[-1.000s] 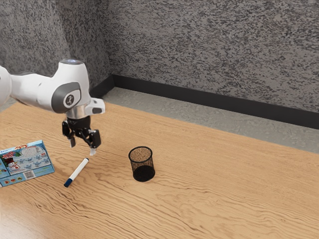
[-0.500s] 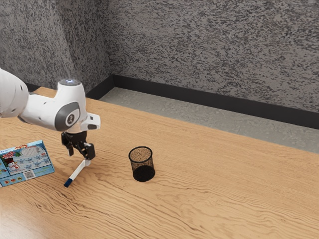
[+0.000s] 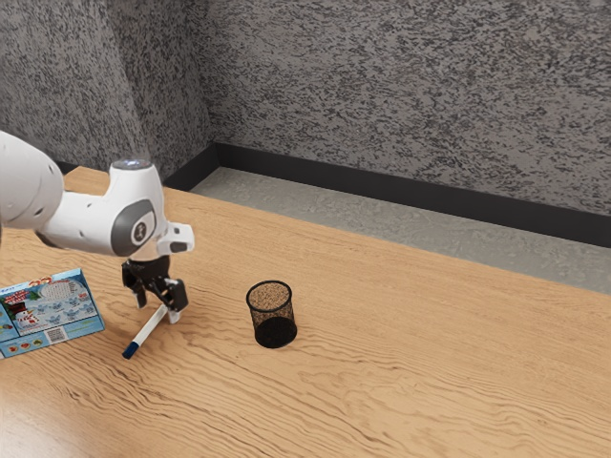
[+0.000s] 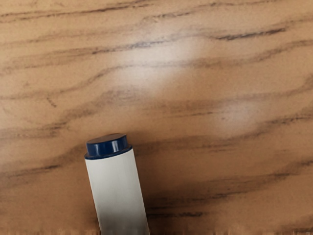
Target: Put the marker into the pen holder.
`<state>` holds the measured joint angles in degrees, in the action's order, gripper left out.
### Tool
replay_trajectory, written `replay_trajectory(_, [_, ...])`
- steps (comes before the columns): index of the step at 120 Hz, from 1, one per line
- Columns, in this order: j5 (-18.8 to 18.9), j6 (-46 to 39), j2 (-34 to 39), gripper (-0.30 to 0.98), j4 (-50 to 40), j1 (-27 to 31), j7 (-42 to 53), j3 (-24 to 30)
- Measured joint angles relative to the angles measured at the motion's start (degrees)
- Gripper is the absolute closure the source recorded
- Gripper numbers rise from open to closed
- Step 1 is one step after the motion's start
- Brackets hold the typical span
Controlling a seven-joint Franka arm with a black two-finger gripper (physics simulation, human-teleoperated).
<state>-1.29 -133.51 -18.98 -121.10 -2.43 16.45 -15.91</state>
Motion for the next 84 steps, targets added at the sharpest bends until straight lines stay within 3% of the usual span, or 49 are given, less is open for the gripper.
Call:
replay_trajectory(28, [-0.1, -0.8, 1.2, 0.02, -1.8, 0.0, -1.1, -0.1])
replay_trajectory(84, [-0.5, -0.8, 0.2, 0.19, -0.8, 0.1, -2.3, 0.0])
